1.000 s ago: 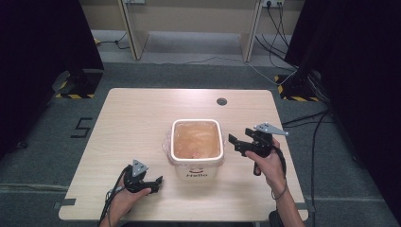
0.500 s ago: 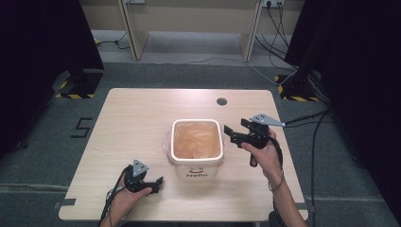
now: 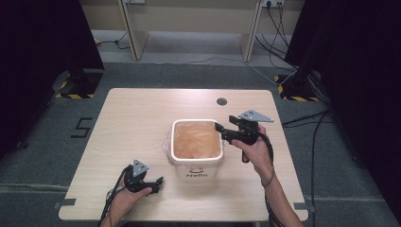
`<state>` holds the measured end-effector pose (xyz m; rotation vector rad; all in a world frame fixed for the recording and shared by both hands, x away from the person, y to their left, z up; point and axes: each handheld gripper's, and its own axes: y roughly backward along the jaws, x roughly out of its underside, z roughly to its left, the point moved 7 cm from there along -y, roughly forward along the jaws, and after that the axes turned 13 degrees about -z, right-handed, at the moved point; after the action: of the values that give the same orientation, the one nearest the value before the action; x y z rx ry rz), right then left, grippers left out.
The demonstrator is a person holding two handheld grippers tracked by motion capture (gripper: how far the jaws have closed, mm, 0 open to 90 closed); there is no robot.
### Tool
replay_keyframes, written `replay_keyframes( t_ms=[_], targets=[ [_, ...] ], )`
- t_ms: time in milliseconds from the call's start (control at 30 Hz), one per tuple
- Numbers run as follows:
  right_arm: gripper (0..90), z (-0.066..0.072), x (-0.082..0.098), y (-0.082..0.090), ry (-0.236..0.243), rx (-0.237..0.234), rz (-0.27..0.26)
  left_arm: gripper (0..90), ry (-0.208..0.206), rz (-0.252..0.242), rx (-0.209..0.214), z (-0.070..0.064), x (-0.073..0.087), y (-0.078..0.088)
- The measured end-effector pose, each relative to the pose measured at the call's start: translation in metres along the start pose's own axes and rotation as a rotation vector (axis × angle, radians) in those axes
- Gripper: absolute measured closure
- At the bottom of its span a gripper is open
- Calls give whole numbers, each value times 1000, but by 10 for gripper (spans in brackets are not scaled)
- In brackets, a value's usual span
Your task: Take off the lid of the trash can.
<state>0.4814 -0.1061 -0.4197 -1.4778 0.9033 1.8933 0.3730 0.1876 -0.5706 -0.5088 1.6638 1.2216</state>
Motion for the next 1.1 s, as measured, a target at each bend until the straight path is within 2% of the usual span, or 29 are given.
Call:
replay_keyframes(
  t_ms=[167,300,400,500,567,633,833,1100],
  targets=[
    [378,3,3,-4,-24,-2,14,116,-1,1,0,0,0,0],
    [430,4,7,-7,12,-1,21,112,0,2,-1,0,0,0],
    [453,3,10,-10,15,4,32,108,1,3,-1,0,0,-1],
    [516,1,11,-13,48,21,29,107,1,2,-1,0,0,-1],
    [555,2,11,-15,68,17,31,107,0,3,-1,0,0,-1],
    [578,5,12,-17,89,6,42,107,1,3,-1,0,0,-1],
    [630,9,13,-24,149,16,81,107,1,2,-1,0,0,-1],
    [610,8,18,-30,114,2,144,107,1,2,-1,0,0,-1]
  ],
)
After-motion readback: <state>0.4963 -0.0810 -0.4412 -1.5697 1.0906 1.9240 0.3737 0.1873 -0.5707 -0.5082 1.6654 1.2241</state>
